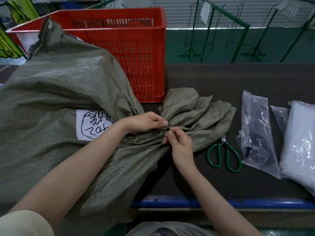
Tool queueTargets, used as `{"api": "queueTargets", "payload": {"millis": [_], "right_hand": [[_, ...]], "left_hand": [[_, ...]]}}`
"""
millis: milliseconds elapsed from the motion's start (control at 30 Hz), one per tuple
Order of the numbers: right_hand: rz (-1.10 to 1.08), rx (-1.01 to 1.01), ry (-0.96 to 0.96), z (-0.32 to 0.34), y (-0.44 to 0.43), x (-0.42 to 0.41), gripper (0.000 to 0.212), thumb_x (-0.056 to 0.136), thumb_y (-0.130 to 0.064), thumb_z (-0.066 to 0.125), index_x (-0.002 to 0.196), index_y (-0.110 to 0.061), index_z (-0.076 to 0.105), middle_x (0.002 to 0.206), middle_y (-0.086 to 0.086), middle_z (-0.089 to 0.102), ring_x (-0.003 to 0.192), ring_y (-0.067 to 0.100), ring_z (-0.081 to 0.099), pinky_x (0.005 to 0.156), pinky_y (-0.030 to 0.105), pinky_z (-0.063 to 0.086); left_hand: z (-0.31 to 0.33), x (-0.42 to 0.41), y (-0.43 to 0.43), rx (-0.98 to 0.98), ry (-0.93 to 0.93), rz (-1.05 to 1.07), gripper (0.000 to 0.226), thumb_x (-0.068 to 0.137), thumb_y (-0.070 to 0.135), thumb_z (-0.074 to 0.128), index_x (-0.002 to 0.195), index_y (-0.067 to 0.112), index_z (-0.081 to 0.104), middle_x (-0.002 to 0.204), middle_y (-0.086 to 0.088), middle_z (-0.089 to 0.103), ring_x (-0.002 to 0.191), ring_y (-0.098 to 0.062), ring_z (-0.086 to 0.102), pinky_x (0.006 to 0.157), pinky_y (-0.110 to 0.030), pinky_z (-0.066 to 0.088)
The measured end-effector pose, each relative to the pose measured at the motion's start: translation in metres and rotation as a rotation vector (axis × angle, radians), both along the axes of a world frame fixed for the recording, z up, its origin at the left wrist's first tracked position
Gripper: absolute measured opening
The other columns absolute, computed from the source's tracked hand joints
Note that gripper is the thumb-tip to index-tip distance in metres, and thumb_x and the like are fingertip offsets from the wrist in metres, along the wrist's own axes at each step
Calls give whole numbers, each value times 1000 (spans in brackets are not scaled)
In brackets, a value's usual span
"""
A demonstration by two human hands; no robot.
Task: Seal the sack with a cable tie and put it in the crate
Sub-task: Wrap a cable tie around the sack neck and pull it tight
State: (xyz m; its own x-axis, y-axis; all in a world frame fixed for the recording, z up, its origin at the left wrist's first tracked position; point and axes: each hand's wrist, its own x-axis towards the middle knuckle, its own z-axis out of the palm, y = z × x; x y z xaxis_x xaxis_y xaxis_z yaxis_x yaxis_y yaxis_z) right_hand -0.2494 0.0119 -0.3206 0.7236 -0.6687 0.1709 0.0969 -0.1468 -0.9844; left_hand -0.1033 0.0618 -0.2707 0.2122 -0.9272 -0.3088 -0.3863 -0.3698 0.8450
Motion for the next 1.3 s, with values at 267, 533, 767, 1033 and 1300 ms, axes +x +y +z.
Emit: {"api": "queueTargets", "payload": {"millis": [267,533,767,1033,1300], "right_hand": [[61,82,-39,1,-3,2,32,93,-2,45,66,-17,53,58,-1,51,60,0,46,68,11,39],[52,203,52,4,-2,2,30,93,-7,48,65,-12,55,59,1,58,59,1,52,71,16,42],[15,357,87,9,-1,-1,25,93,-7,49,70,-6,58,48,-9,62,39,-8,50,48,2,38],[71,449,126,13,-2,-4,18,92,-4,49,80,-15,57,68,-2,62,47,-5,55,51,9,40],[35,69,184,25,1,-4,35,87,-16,58,52,-18,58,43,-8,46,42,0,40,51,17,32]], "left_hand": [[4,-3,2,4,-27,-42,32,96,19,42,72,25,61,54,29,63,59,17,56,63,0,40],[4,-5,2,9,-55,-66,32,96,20,43,69,26,60,54,28,61,58,15,53,65,-3,40],[1,-3,3,-85,11,-35,18,91,12,51,82,26,60,78,6,55,72,6,52,73,-11,43],[7,1,5,-51,-1,-72,21,76,0,68,77,20,66,62,20,69,63,9,61,66,-8,46],[7,4,3,-22,-71,-126,25,72,-1,72,72,23,65,60,23,69,64,12,60,69,-4,43]]}}
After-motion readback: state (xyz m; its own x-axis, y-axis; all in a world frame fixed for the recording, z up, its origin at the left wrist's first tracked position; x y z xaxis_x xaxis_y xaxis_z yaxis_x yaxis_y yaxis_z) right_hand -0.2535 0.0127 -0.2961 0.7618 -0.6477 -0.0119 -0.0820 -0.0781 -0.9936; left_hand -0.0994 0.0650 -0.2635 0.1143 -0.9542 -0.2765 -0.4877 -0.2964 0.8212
